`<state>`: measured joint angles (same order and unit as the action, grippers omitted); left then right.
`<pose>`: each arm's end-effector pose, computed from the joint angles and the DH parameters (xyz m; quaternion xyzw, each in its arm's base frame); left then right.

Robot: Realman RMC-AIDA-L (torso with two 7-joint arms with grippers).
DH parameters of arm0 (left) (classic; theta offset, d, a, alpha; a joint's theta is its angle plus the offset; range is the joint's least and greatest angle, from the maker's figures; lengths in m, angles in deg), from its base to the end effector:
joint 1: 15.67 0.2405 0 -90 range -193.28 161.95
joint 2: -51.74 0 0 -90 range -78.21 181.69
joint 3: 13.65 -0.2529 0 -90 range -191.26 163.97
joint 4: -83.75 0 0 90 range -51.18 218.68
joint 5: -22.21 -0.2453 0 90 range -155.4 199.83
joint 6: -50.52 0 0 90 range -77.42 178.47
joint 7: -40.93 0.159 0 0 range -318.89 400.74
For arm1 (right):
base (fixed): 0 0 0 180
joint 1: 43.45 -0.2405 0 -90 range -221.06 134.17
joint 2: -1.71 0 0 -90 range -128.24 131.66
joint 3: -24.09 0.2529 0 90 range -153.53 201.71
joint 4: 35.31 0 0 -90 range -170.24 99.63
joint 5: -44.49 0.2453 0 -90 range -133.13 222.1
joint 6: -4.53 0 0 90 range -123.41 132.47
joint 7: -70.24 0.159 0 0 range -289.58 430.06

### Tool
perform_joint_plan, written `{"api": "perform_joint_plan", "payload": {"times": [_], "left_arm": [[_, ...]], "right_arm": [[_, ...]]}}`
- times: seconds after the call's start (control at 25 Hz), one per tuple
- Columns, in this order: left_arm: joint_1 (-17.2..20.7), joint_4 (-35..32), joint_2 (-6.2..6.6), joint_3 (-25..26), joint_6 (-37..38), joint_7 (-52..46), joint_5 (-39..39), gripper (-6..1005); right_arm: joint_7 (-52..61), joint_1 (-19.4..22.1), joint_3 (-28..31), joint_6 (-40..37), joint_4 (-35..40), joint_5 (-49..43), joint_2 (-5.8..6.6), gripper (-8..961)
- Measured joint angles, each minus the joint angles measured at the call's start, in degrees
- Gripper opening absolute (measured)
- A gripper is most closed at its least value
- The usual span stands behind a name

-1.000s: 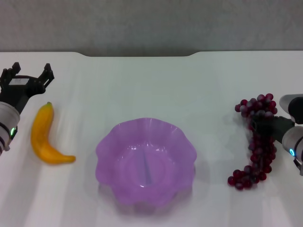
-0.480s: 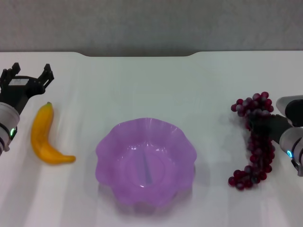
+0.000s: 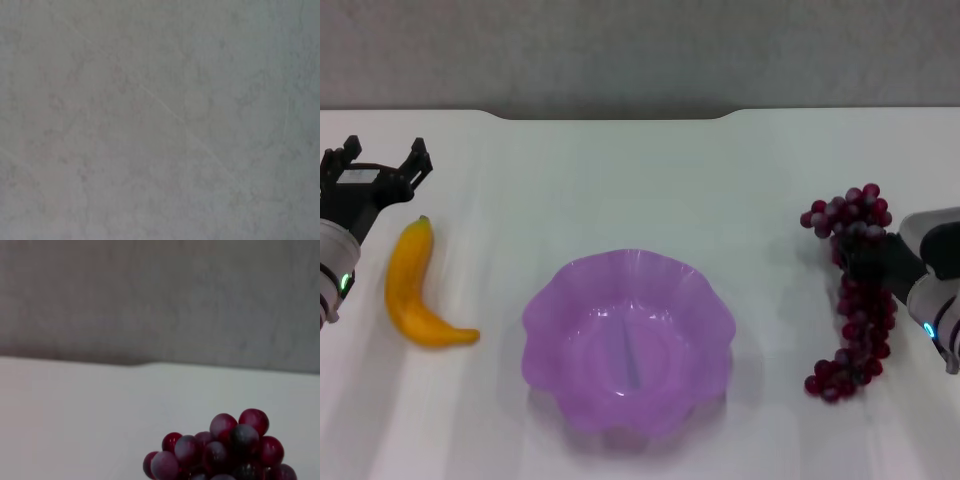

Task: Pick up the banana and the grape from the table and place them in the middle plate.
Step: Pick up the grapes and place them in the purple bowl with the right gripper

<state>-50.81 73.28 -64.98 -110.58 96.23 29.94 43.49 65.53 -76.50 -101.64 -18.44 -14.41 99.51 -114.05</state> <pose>-0.3347 0.4469 -0.0037 -0.6895 -0.2807 -0.2469 0.6204 0.3430 0.4261 -0.0767 -0.7526 0.3573 0.1053 0.5430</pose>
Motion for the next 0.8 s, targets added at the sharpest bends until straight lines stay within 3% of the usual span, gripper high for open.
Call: {"api": "perform_joint_plan", "payload": {"times": [0.8], "left_arm": [[0.61, 0.11, 0.08, 0.0, -0.1, 0.0, -0.01, 877]], "right_arm": [[0.52, 4.15, -12.31, -21.42, 3.02, -0.01, 0.01, 420]]}}
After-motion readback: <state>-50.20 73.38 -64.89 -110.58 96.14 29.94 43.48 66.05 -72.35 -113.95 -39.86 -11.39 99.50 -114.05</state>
